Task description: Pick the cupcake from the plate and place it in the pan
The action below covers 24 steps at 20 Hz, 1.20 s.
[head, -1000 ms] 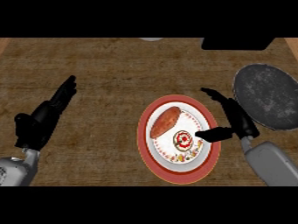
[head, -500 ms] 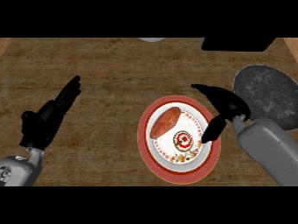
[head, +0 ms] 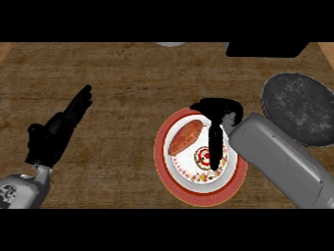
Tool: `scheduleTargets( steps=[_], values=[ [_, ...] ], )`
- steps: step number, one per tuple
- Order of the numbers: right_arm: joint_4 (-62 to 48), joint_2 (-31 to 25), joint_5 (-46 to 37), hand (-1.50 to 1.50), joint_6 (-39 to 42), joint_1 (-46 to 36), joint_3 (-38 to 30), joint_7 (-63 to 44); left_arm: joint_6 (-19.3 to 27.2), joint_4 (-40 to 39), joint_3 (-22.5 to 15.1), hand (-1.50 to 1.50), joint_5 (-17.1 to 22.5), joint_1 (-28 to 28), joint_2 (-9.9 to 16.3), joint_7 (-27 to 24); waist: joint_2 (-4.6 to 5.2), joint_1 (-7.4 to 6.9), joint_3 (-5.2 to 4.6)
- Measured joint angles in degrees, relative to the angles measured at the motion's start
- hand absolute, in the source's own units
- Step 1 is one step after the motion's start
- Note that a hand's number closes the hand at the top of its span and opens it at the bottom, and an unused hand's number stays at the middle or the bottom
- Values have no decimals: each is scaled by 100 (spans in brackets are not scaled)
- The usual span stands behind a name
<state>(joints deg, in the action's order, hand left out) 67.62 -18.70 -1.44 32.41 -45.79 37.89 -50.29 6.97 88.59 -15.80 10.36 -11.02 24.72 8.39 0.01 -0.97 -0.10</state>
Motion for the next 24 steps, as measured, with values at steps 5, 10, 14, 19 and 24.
scheduleTargets(
  steps=[5, 10, 14, 19, 24],
  values=[
    [-106, 360, 119, -150, 144, -139, 41, -337, -137, 51, 140, 0, 14, 140, 19, -33, -9, 44, 4],
    [-96, 398, 3, -150, 215, -136, 134, -482, -154, 154, 201, 0, -45, 95, -36, 156, -14, 78, 6],
    [71, 387, -119, -150, 243, -4, 250, -595, -213, 39, 265, 0, -93, 135, -114, 48, -16, 103, 6],
    [97, 425, -410, -150, 259, 251, 350, -602, -268, 119, 356, 0, -156, 110, -165, 155, -15, 99, 7],
    [4, 573, -793, -150, 245, 377, 283, -574, -374, 211, 413, 0, -265, 217, -221, 143, -17, 80, 6]
  ],
)
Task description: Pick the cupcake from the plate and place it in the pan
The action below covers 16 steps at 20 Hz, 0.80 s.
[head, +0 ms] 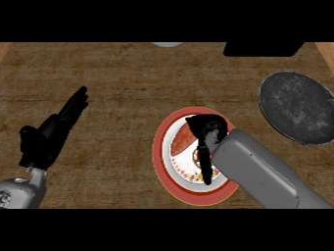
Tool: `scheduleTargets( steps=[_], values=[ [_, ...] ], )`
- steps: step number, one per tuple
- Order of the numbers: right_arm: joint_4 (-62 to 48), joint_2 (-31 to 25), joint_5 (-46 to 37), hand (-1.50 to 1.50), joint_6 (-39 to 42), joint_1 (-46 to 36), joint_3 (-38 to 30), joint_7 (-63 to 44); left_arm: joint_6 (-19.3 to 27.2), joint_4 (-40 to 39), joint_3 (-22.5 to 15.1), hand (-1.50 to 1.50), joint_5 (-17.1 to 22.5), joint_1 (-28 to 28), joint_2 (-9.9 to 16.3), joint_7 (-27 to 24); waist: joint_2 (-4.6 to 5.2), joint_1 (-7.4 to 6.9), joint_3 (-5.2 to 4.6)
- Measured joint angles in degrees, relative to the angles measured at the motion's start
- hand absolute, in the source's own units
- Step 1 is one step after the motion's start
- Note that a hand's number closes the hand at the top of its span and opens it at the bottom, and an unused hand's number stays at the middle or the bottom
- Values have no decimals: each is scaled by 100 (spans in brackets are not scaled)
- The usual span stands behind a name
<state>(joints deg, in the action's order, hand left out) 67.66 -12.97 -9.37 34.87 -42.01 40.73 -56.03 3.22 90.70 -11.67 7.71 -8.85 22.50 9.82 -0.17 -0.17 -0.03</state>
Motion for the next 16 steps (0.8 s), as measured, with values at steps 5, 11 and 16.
scheduleTargets(
  steps=[5, 11, 16],
  values=[
    [-34, -8, -438, -150, 86, 248, -109, 269, -79, 13, 98, 0, -99, 9, -115, 39, -21, -1, -3],
    [88, 30, -714, 150, 315, 457, -122, 604, -123, 32, 172, 0, -217, -5, -214, 100, -73, 5, -20],
    [110, 78, -941, 150, 429, 552, -197, 772, -220, -119, 236, 0, -286, -24, -296, -24, -92, 11, -29]
  ],
)
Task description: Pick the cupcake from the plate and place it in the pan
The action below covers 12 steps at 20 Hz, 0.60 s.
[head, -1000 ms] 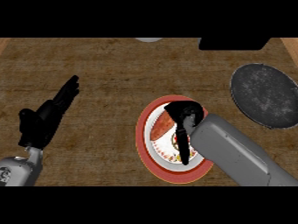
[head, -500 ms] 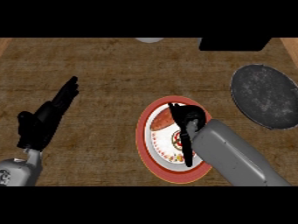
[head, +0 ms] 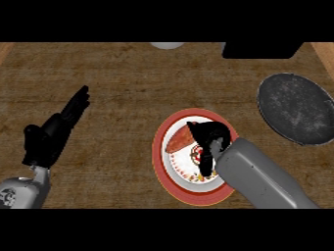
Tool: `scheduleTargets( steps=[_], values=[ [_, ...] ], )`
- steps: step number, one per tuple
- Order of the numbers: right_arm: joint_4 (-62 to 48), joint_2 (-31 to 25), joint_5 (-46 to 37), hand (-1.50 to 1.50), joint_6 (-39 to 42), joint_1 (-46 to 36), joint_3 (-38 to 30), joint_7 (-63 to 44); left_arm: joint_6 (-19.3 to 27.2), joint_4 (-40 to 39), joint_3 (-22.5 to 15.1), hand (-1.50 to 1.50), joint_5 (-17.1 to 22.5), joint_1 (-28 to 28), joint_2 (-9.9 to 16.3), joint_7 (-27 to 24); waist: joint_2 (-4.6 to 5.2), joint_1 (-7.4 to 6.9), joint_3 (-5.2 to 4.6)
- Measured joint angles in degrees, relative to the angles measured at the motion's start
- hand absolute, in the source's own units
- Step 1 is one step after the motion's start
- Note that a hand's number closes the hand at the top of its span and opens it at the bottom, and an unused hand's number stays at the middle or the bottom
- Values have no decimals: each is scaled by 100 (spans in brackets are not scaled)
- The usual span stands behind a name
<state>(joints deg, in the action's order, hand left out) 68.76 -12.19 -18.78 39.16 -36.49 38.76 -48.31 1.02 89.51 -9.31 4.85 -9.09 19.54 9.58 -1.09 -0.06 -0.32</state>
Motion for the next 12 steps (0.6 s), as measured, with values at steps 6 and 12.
scheduleTargets(
  steps=[6, 12],
  values=[
    [362, 85, -383, 150, -36, 218, -149, 10, -84, -15, 88, 0, -118, 73, -86, -42, 12, 13, 3],
    [1859, -148, -1401, 150, -1309, 1082, 123, -43, -121, 2, 243, 0, -75, 125, -55, 26, -5, 203, 23]
  ],
)
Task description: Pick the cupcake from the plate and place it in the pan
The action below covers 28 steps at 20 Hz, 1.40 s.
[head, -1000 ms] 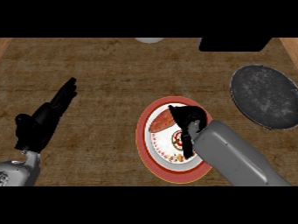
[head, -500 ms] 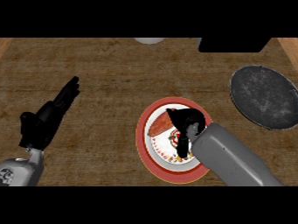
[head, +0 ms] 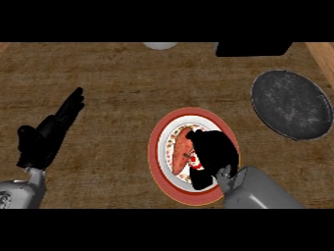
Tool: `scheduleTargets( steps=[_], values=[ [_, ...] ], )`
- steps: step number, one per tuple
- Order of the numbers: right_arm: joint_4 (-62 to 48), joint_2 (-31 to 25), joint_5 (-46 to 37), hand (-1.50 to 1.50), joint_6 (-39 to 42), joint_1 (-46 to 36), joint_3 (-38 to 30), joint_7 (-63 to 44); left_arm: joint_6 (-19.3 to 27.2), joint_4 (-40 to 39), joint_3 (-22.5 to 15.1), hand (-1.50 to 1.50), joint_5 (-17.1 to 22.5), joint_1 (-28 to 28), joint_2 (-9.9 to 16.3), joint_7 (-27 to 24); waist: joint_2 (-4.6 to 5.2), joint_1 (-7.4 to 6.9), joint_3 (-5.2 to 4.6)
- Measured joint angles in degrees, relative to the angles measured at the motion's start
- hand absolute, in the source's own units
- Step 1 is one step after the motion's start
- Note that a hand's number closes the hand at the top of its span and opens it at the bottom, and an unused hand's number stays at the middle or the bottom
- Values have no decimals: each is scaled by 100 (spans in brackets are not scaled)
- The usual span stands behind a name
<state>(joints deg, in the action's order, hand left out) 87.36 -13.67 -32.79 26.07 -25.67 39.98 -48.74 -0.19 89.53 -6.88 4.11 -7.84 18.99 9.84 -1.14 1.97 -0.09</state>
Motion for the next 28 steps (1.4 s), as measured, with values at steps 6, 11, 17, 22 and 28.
scheduleTargets(
  steps=[6, 11, 17, 22, 28],
  values=[
    [1825, -511, -1224, 150, -1336, 974, 436, -138, 44, 153, 18, 0, -24, 216, -4, 11, -11, 92, 12],
    [3129, -918, -2507, 150, -2060, 1319, 731, -365, 100, 159, -12, 0, -107, 227, -58, 29, 10, 71, 11],
    [4101, -1327, -3385, 150, -2789, 2116, 626, -410, 11, 194, -15, 0, -158, 80, -110, 70, 71, -63, 11],
    [4174, -1538, -3174, 150, -3686, 2711, -46, -48, -58, 249, 1, 0, -181, 27, -167, 179, 101, -129, 15],
    [3385, -1542, -1994, 150, -4566, 2721, -1171, 867, -139, 330, 8, 0, -233, 13, -240, 231, 119, -195, 15]
  ],
)
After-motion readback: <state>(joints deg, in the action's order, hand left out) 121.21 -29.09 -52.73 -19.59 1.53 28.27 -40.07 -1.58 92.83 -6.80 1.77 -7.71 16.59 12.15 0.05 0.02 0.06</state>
